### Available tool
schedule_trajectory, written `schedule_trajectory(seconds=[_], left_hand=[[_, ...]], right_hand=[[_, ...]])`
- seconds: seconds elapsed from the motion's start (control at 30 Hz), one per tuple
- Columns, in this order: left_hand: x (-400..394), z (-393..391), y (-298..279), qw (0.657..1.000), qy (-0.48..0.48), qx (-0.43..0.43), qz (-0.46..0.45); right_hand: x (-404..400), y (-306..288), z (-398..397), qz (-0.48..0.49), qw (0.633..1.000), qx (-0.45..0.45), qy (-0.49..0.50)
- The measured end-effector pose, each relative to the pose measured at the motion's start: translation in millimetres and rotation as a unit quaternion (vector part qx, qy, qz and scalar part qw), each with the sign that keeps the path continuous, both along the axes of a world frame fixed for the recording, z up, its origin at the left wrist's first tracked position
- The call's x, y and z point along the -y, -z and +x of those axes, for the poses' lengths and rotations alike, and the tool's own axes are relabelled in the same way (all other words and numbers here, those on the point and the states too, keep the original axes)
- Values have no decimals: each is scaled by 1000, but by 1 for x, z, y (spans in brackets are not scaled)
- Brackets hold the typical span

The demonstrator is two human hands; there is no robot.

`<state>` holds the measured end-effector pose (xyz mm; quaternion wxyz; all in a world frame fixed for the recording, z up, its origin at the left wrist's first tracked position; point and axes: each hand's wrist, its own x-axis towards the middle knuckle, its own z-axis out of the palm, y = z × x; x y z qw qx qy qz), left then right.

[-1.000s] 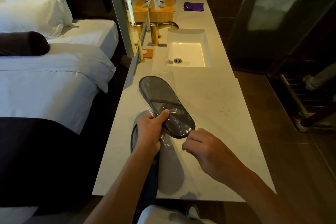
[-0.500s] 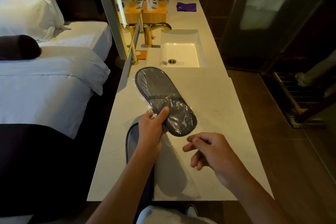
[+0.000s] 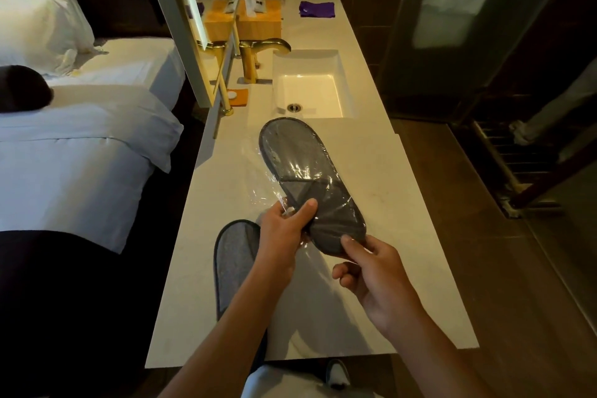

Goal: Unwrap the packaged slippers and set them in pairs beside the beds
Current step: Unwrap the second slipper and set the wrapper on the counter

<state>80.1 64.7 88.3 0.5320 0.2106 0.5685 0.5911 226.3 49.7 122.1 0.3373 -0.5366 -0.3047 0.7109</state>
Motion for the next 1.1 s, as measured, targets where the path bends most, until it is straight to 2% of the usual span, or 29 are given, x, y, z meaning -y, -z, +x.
schedule_trajectory(seconds=[0.1,0.37,0.53,0.83,1.1], left_hand=[[-7,5,9,999,21,-19,-27],[-63,7,25,994,20,4,-109],[-105,10,30,988,18,50,-147],[-186,0,41,973,29,129,-190],[-232,6,68,976,24,63,-207]], right_hand=[[-4,5,0,-12,1000,7,26],[4,19,7,-33,996,43,66],[0,30,19,-73,992,61,84],[-17,52,48,-121,987,34,103],[-57,78,48,-126,985,-3,121]])
